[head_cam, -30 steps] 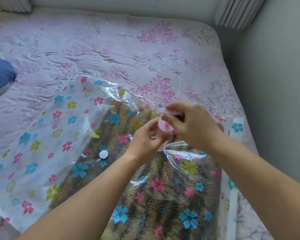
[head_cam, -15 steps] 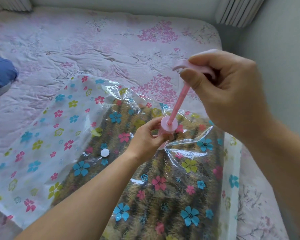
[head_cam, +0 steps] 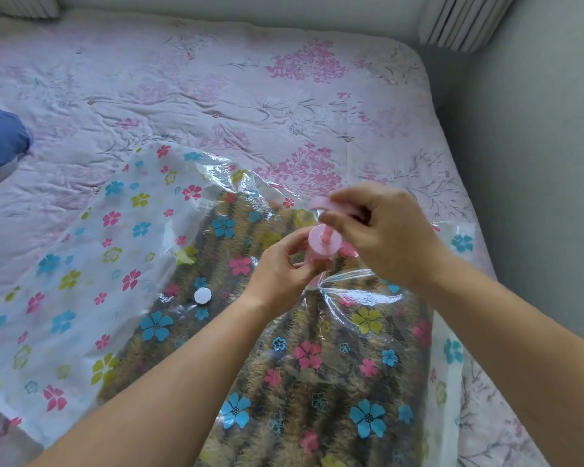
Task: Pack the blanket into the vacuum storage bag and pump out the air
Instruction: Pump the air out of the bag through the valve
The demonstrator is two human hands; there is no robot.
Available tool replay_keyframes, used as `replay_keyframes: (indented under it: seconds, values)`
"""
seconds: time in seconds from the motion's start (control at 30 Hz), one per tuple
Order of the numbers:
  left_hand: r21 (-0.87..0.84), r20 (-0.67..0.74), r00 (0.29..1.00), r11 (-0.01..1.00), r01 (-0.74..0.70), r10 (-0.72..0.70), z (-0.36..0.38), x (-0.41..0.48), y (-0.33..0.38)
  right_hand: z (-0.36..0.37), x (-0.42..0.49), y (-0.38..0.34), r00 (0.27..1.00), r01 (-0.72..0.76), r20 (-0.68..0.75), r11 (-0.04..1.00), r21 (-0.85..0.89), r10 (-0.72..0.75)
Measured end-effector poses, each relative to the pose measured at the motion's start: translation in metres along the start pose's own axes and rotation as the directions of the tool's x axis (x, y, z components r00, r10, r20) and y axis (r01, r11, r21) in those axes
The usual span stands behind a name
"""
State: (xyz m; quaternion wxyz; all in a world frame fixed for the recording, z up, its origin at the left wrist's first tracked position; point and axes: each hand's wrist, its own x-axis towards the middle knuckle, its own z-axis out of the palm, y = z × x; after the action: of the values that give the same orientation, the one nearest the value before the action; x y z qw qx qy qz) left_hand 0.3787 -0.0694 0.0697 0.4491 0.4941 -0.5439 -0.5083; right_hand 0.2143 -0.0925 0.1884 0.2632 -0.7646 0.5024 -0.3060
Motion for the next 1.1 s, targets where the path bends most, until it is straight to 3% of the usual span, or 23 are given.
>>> replay_keyframes:
  seconds: [0.13,0.23,0.3,0.37,0.43,0.6,0.77,0.87,0.93,1.0,1.1]
  values:
    - [0.015,0.024,1.0,1.0,0.015,-0.015,-0.002,0.0,-0.003,-0.034,0.006,-0.035,0.946,0.245,-0.25,0.958,0.146,-0.204]
    - [0.008,0.034,0.999,1.0,0.027,-0.028,-0.003,-0.001,-0.003,-0.034,0.007,-0.035,0.917,0.287,-0.335,0.94,0.182,-0.216]
    - [-0.01,0.032,0.999,0.999,0.04,-0.039,0.0,-0.001,-0.002,-0.016,0.004,-0.019,0.96,0.189,-0.241,0.965,0.182,-0.143]
    - [-0.014,0.027,0.999,0.999,0.047,-0.046,0.0,-0.001,-0.001,0.007,-0.002,0.003,0.999,0.019,-0.052,0.996,0.088,-0.014]
    - [-0.005,0.028,0.999,0.999,0.043,-0.042,-0.001,-0.002,-0.002,0.024,-0.01,0.022,0.994,-0.081,0.068,0.997,-0.006,0.081]
    - [0.003,0.025,0.999,1.0,0.031,-0.031,-0.001,-0.003,0.002,0.028,-0.01,0.027,0.994,-0.074,0.08,0.997,-0.026,0.076]
    - [0.023,0.013,1.0,1.0,0.02,-0.02,0.0,-0.002,0.005,-0.007,-0.001,-0.008,0.992,0.07,-0.108,0.994,0.081,-0.061]
    - [0.058,0.009,0.999,0.998,0.035,-0.035,0.001,-0.002,0.004,-0.028,0.002,-0.03,0.949,0.229,-0.274,0.941,0.248,-0.159]
    - [0.067,0.013,0.999,0.997,0.041,-0.042,0.001,-0.002,0.004,-0.03,0.004,-0.032,0.934,0.275,-0.312,0.912,0.306,-0.177]
    - [0.072,0.015,0.999,0.996,0.043,-0.044,0.001,-0.001,0.005,-0.017,0.002,-0.018,0.971,0.188,-0.207,0.925,0.331,-0.123]
    - [0.085,0.024,0.999,0.995,0.043,-0.045,0.001,-0.001,0.004,0.014,-0.009,0.015,0.992,-0.116,0.084,0.966,0.232,0.099]
